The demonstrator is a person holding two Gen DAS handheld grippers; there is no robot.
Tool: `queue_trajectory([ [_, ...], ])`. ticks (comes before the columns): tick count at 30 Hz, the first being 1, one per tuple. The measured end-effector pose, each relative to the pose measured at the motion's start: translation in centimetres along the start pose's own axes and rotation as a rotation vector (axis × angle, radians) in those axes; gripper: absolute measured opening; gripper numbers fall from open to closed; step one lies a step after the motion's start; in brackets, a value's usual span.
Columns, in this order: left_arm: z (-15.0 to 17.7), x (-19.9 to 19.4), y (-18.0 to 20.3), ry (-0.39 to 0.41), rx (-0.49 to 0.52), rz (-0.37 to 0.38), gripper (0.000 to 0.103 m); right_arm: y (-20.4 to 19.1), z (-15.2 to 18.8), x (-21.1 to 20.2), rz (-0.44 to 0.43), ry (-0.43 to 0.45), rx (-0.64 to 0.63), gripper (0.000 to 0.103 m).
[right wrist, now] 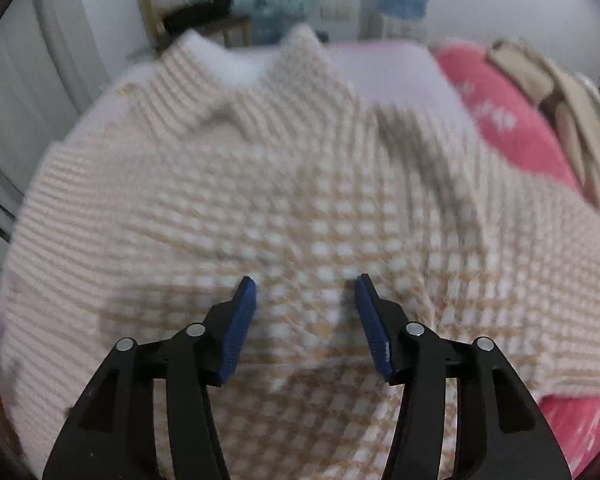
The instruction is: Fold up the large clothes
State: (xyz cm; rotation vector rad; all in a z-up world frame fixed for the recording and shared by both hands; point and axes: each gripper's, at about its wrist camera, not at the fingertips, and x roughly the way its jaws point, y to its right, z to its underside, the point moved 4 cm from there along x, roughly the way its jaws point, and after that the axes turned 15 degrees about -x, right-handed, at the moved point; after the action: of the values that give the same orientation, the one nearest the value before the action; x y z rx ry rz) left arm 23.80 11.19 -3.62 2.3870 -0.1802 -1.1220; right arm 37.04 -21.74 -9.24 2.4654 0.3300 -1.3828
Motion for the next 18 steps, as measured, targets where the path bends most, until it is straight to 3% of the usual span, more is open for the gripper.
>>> queue_trajectory([
  [4, -4.3, -1.2, 2.2, 0.054, 0.066, 0.008, 0.098, 0.6, -0.8, -0.8, -0.013, 0.021, 0.038, 0.052],
  [8, -8.4, 2.2, 4.0, 0.032, 0.058, 0.045, 0.098, 1.4, -2.8, -0.3, -0.008, 0.042, 0.039, 0.052],
  [13, -12.0, 9.5, 4.0, 0.008, 0.088, -0.047, 0.098, 2.0, -4.4, 0.9, 0.006, 0.067, 0.049, 0.052],
  [18, -12.7, 15.1, -0.2, -0.108, -0.003, -0.179, 0.098, 2.6, -4.2, 2.7, 0.013, 0.065, 0.031, 0.052],
])
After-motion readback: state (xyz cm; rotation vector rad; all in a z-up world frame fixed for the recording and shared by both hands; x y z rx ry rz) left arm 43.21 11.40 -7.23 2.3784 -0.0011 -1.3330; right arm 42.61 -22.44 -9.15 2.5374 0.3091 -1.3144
